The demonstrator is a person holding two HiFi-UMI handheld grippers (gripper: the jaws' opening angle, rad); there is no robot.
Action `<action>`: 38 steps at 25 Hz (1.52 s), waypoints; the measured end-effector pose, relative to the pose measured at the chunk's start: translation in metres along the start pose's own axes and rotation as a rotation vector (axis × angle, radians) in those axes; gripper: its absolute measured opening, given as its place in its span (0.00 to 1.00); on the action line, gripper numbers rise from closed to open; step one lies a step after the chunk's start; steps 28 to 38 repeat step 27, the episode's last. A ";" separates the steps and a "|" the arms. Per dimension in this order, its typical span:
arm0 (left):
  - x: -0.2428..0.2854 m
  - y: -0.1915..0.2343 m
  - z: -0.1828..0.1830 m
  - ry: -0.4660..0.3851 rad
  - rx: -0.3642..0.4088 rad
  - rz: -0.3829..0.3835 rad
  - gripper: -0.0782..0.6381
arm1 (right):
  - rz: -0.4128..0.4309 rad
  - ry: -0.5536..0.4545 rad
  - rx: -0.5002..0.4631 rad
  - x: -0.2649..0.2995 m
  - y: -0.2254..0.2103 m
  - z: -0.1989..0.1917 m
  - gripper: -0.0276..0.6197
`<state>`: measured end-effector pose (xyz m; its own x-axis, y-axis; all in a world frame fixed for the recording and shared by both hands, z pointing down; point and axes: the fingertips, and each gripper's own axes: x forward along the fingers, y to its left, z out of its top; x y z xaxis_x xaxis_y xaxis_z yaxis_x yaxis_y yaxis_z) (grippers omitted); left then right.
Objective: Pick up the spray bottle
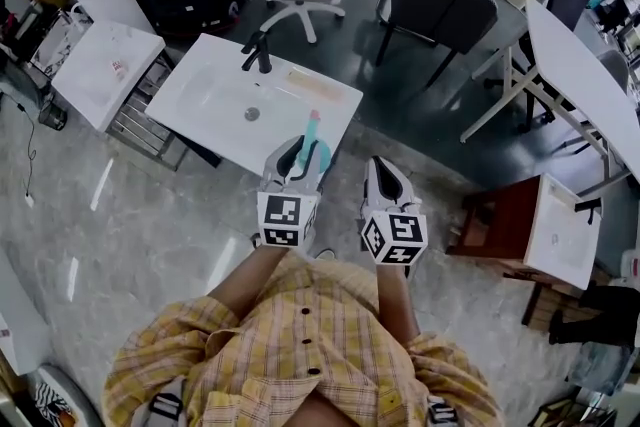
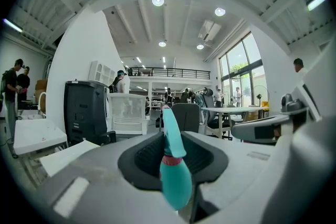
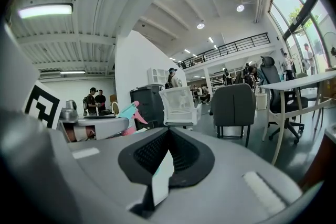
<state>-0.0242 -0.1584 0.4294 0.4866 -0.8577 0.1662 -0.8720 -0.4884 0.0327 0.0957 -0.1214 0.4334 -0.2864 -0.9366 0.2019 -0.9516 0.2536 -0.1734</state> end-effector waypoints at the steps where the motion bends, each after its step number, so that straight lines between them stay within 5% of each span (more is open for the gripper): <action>1: -0.002 -0.002 0.000 0.001 -0.001 -0.001 0.23 | -0.001 -0.003 0.002 -0.001 0.000 0.001 0.04; 38: -0.032 -0.018 -0.007 0.008 0.009 -0.017 0.23 | -0.001 -0.018 0.018 -0.020 0.001 -0.001 0.04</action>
